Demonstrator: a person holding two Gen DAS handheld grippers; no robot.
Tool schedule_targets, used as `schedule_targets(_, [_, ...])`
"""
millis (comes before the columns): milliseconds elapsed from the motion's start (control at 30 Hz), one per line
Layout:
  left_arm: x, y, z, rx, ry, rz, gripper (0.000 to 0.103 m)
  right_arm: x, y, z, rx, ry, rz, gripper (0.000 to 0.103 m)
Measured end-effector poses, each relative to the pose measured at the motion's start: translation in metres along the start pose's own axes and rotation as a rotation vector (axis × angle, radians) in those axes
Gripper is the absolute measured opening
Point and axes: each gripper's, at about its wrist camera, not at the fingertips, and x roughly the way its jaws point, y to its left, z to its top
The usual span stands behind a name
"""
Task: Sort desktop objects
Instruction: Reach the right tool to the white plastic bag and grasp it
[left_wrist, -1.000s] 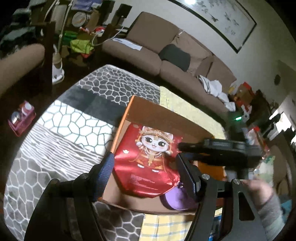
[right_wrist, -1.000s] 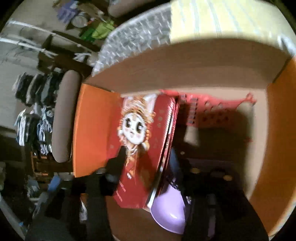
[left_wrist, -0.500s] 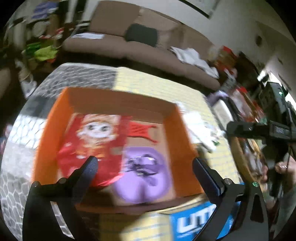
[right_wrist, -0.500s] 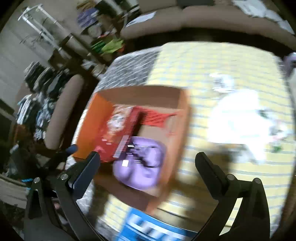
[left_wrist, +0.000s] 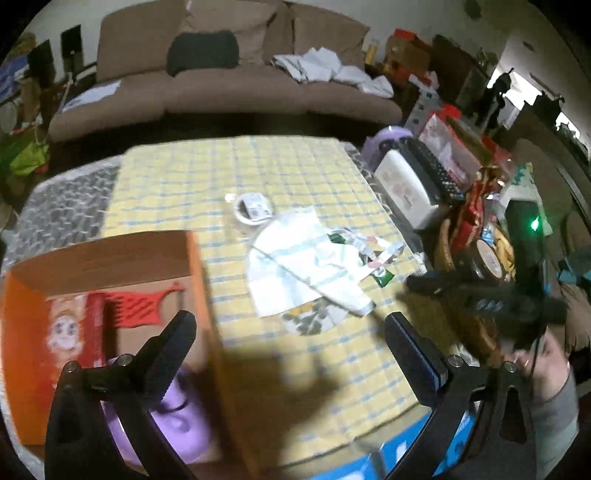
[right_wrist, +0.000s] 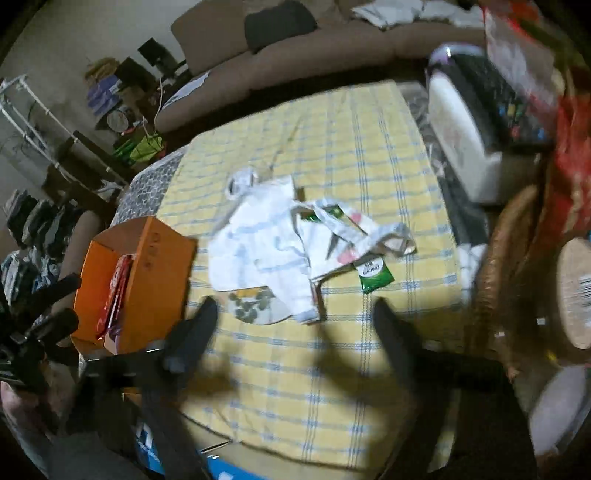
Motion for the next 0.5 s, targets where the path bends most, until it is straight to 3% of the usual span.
schedule_targets(167, [0.048, -0.014, 0.016, 0.023, 0.046, 0.055, 0.103, 0.029, -0.038, 0.003, 0.182, -0.055, 0.078, 0.057])
schedule_targets(233, [0.062, -0.021, 0.021, 0.05, 0.057, 0.08, 0.103, 0.038, -0.055, 0.01, 0.251, -0.085, 0.065, 0.057])
schedule_targets(433, [0.089, -0.03, 0.025, 0.082, 0.096, 0.077, 0.103, 0.063, -0.072, 0.035, 0.302, -0.105, 0.119, 0.055])
schedule_targets(467, [0.091, -0.031, 0.025, 0.084, 0.1, 0.075, 0.103, 0.071, -0.078, 0.037, 0.329, -0.107, 0.141, 0.05])
schedule_targets(500, [0.094, -0.033, 0.024, 0.091, 0.107, 0.066, 0.103, 0.073, -0.08, 0.038, 0.34, -0.116, 0.172, 0.024])
